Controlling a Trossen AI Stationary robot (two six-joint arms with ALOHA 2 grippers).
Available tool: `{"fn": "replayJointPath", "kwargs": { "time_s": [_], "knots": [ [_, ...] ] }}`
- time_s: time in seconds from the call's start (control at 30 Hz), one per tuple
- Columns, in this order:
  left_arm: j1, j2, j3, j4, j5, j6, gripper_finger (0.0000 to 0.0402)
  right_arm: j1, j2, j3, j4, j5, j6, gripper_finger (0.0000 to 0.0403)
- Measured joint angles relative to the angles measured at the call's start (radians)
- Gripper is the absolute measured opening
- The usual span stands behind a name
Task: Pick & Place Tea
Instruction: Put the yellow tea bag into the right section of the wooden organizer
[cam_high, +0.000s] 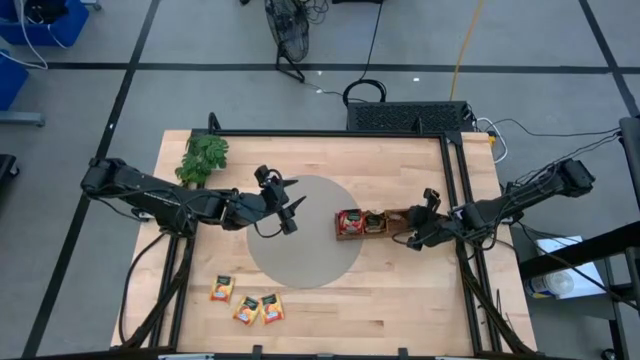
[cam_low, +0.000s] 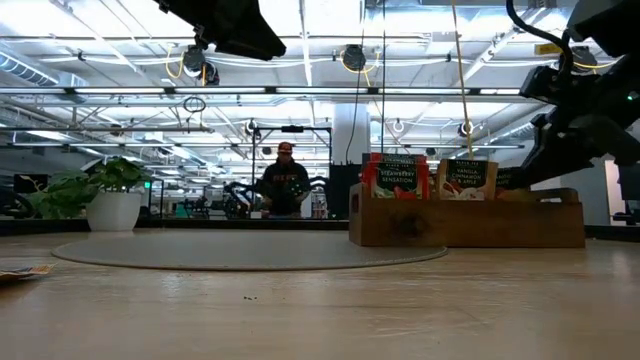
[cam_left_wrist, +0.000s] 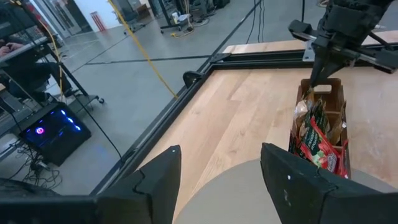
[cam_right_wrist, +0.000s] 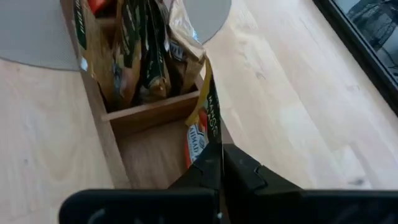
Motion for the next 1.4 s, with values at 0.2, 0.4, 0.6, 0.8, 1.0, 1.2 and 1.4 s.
{"fn": "replayJointPath", "kwargs": {
  "time_s": [0.2,0.4,0.6,0.8,1.0,1.2,1.4],
  "knots": [
    [0.000,0.000,0.000,0.011,0.000,0.000,0.0225,0.000,0.006,0.000,-0.040,0.025,-0.011,0.0000],
    [0.000,0.000,0.000,0.015,0.000,0.000,0.0225,0.000,0.016,0.000,-0.043,0.088,0.006,0.0000],
    [0.000,0.000,0.000,0.015,0.000,-0.001,0.0225,0.000,0.016,0.001,-0.042,0.171,0.023,0.0025],
    [0.000,0.000,0.000,0.014,0.000,-0.004,0.0225,0.000,0.016,0.001,-0.032,0.152,0.023,0.0078],
    [0.000,0.000,0.000,0.014,0.000,-0.003,0.0225,0.000,0.016,0.001,-0.027,0.149,0.032,0.0118],
    [0.000,0.000,0.000,0.014,0.000,0.010,0.0225,0.000,0.016,0.001,-0.016,0.151,0.022,0.0126],
    [-0.001,0.000,0.001,0.014,0.000,0.010,0.0225,0.002,0.006,0.042,0.122,0.090,-0.162,0.0084]
  ]
}}
